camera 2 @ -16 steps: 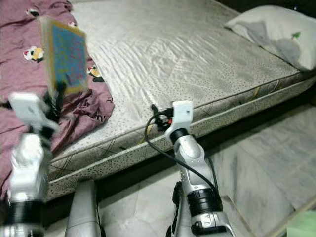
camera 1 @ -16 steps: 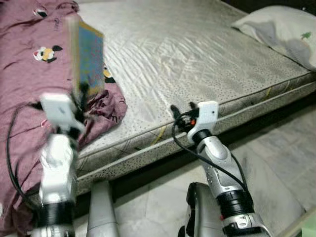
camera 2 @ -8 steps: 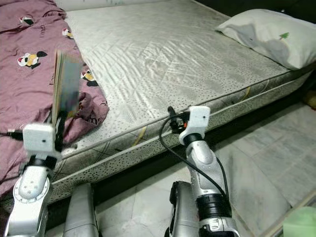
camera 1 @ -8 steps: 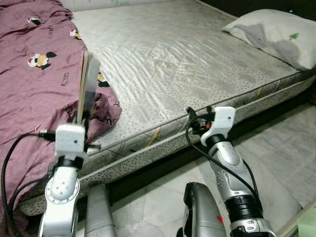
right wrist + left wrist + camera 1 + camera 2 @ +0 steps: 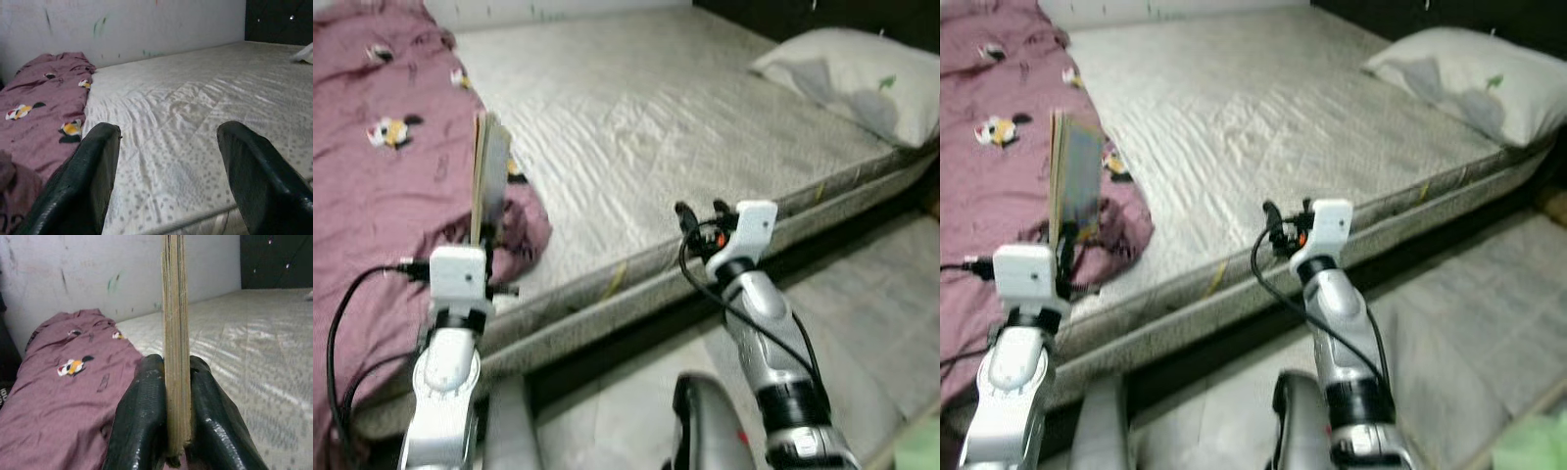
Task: Clean up the room
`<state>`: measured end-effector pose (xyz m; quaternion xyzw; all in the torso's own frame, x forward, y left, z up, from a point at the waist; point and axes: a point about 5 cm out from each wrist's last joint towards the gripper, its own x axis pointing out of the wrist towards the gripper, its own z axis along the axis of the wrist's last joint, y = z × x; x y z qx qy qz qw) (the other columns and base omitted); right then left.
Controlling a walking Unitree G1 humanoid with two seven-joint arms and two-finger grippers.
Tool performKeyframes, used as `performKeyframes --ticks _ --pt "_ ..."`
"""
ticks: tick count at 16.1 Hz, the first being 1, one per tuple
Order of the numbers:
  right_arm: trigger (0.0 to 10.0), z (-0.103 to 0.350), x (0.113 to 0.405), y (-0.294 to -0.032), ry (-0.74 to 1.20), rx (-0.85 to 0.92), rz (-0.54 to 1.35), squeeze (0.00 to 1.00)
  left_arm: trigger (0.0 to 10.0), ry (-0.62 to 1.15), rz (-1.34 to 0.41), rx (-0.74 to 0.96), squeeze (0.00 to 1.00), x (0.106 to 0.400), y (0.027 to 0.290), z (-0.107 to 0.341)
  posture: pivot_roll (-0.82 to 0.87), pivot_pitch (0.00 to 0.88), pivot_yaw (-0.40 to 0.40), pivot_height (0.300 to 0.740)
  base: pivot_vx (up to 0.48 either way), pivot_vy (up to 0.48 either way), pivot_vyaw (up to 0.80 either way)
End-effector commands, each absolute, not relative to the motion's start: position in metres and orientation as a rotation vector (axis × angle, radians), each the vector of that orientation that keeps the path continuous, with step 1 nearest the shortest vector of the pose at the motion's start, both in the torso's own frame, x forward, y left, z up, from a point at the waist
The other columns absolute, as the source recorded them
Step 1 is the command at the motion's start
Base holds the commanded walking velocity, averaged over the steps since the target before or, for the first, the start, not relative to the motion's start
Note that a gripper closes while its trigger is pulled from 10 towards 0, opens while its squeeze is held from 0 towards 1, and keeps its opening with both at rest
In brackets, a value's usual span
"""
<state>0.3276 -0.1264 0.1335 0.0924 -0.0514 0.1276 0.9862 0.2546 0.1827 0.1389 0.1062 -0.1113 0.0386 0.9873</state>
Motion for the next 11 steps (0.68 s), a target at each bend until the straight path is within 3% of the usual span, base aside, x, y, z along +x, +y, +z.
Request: performKeyframes --ticks 1,11 --pt "10.0 0.1434 0.3304 -0.1255 -0.131 0.195 0.261 0.00 10.0 -0.264 0.073 0.202 0.00 0.2573 0.1809 0.1478 0.02 0.000 -0.052 0.633 0.000 0.000 0.00" --pt "10.0 0.1419 0.3336 -0.1281 -0.126 0.188 0.234 0.00 10.0 -0.263 0.042 0.269 0.00 0.2644 0.1758 0.1470 0.01 0.000 -0.051 0.738 0.000 0.000 0.00"
